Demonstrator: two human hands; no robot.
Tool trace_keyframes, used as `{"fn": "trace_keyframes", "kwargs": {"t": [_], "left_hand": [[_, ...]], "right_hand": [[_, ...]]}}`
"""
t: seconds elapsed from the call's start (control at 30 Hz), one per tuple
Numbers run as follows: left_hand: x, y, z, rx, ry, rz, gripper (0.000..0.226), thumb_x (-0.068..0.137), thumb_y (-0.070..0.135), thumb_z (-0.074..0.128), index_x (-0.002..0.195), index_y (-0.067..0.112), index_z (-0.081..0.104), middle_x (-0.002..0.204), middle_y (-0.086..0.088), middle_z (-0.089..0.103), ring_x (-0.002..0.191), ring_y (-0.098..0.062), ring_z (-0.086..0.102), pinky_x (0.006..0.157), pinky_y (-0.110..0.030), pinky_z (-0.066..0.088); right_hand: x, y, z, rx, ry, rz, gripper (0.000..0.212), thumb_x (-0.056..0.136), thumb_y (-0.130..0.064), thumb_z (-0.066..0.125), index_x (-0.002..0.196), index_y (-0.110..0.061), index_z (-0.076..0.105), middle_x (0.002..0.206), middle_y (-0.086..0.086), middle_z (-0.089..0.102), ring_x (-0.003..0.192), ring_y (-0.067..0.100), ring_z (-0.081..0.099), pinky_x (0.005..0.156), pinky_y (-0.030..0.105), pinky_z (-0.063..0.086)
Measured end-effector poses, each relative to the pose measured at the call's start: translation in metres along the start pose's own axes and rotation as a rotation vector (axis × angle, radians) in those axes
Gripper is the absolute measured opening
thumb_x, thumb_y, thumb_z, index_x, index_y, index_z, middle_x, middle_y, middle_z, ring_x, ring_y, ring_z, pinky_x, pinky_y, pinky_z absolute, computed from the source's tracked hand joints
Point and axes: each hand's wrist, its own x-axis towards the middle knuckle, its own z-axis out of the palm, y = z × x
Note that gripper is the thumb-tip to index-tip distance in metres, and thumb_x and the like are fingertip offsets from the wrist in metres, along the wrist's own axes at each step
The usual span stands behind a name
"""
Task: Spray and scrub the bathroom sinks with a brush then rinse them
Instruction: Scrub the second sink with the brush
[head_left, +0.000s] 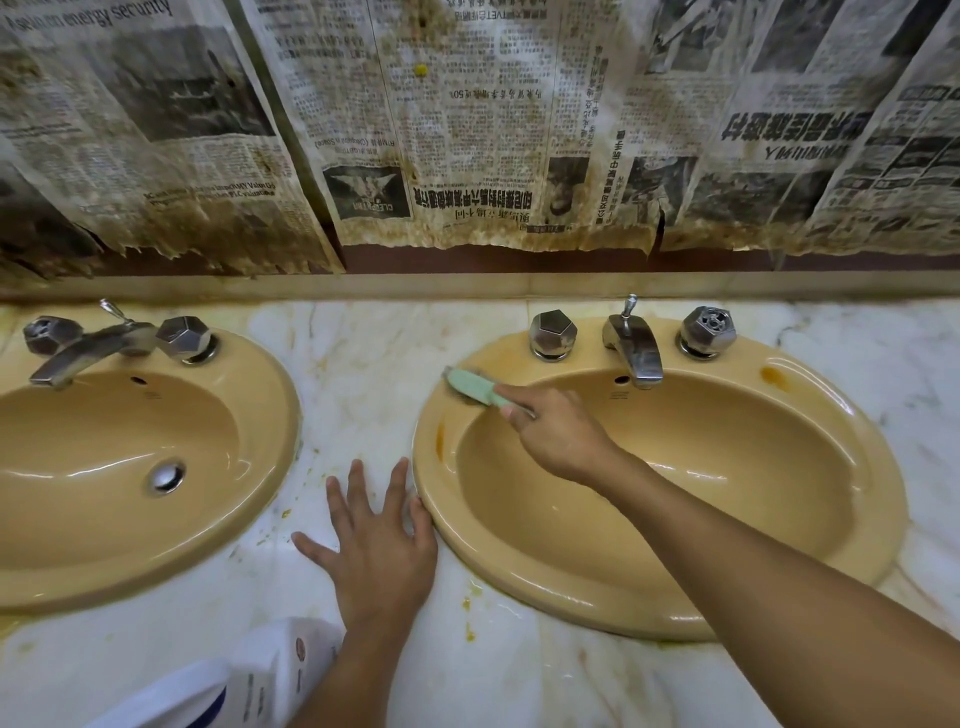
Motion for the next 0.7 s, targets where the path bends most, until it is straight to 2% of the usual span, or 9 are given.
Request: {"fn": "trace_keyframes", "kwargs": {"t": [0.1, 0.17, 0.23, 0.43, 0.57, 0.7], "left_hand": [[-0.001, 0.000, 0.001, 0.001, -0.002, 0.010, 0.053, 0.105, 0.053, 0.025, 0.158, 0.053, 0.021, 0.171, 0.005, 0.010, 0.159, -0.021, -0.008, 0.115, -0.077, 0.001], [-0.001, 0.000, 0.001, 0.009, -0.003, 0.011, 0.053, 0.105, 0.053, 0.025, 0.158, 0.053, 0.020, 0.172, 0.005, 0.010, 0.159, -0.021, -0.007, 0.115, -0.077, 0.001], [0.000, 0.000, 0.001, 0.019, -0.003, 0.012, 0.053, 0.105, 0.053, 0.024, 0.158, 0.052, 0.020, 0.172, 0.004, 0.010, 0.159, -0.022, -0.006, 0.115, -0.077, 0.002], [0.001, -0.001, 0.000, 0.024, -0.015, 0.017, 0.054, 0.105, 0.054, 0.023, 0.159, 0.052, 0.020, 0.172, 0.007, 0.008, 0.159, -0.020, -0.007, 0.116, -0.075, 0.001], [-0.001, -0.003, -0.003, 0.022, -0.029, 0.021, 0.054, 0.105, 0.056, 0.020, 0.159, 0.054, 0.017, 0.172, 0.009, 0.005, 0.159, -0.019, -0.009, 0.117, -0.074, -0.001], [-0.003, -0.003, -0.007, 0.017, -0.043, 0.027, 0.053, 0.105, 0.058, 0.016, 0.159, 0.055, 0.015, 0.173, 0.009, 0.001, 0.159, -0.019, -0.010, 0.119, -0.072, -0.003]], "right_hand": [[0.009, 0.006, -0.014, 0.063, 0.129, 0.041, 0.040, 0.105, -0.035, 0.049, 0.144, -0.039, 0.055, 0.121, 0.003, 0.069, 0.088, 0.020, 0.057, 0.073, 0.028, 0.042], [0.018, 0.013, -0.021, 0.047, 0.193, 0.102, 0.040, 0.106, -0.035, 0.047, 0.146, -0.035, 0.054, 0.129, 0.006, 0.066, 0.098, 0.026, 0.059, 0.076, 0.030, 0.042], [0.020, 0.016, -0.019, 0.029, 0.182, 0.135, 0.042, 0.107, -0.034, 0.046, 0.148, -0.035, 0.052, 0.134, 0.008, 0.063, 0.108, 0.028, 0.058, 0.079, 0.031, 0.042], [-0.005, 0.007, 0.005, -0.037, -0.010, -0.023, 0.042, 0.105, -0.034, 0.048, 0.146, -0.038, 0.053, 0.124, 0.006, 0.069, 0.098, 0.027, 0.062, 0.082, 0.035, 0.049], [0.007, 0.013, -0.014, 0.067, 0.101, 0.030, 0.040, 0.105, -0.035, 0.049, 0.144, -0.037, 0.055, 0.115, 0.005, 0.069, 0.084, 0.021, 0.055, 0.071, 0.027, 0.041], [0.021, 0.020, -0.026, 0.062, 0.151, 0.084, 0.040, 0.106, -0.031, 0.045, 0.144, -0.033, 0.056, 0.121, 0.010, 0.067, 0.086, 0.025, 0.058, 0.072, 0.035, 0.048]]}}
